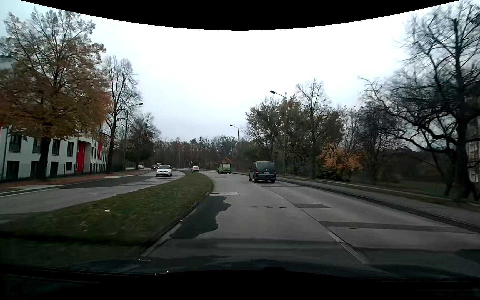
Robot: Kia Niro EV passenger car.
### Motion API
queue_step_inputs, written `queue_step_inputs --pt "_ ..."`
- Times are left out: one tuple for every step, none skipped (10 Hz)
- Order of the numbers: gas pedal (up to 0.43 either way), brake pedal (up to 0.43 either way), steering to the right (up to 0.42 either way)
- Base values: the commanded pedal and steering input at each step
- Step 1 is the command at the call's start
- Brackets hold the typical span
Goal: Follow the waypoints while adhering to traffic rules and regulations
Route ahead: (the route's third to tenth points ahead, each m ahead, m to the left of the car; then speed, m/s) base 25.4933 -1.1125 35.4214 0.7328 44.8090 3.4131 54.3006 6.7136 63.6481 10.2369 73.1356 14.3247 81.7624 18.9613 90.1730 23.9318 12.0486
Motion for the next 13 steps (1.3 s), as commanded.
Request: queue_step_inputs --pt "0.138 0.000 -0.026" --pt "0.138 0.000 -0.028" --pt "0.138 0.000 -0.028" --pt "0.138 0.000 -0.030" --pt "0.138 0.000 -0.030" --pt "0.150 0.000 -0.031" --pt "0.150 0.000 -0.032" --pt "0.150 0.000 -0.031" --pt "0.157 0.000 -0.032" --pt "0.157 0.000 -0.032" --pt "0.157 0.000 -0.032" --pt "0.169 0.000 -0.032" --pt "0.189 0.000 -0.032"
